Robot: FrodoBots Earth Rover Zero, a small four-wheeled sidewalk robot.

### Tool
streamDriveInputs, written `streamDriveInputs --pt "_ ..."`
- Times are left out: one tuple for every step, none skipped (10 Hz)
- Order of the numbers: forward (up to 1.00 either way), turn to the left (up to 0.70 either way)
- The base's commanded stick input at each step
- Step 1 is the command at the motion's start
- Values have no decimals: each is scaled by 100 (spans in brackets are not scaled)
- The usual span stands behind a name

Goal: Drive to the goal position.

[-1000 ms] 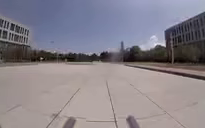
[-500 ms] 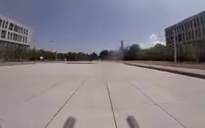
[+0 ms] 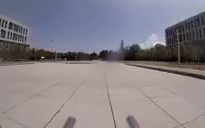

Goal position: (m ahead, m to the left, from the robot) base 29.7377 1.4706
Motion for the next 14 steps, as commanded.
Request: streamDriveInputs --pt "100 0" --pt "100 0" --pt "100 0" --pt "100 0" --pt "100 0" --pt "100 0" --pt "100 0" --pt "100 0" --pt "100 0" --pt "100 0" --pt "100 0" --pt "100 0" --pt "100 0" --pt "100 0"
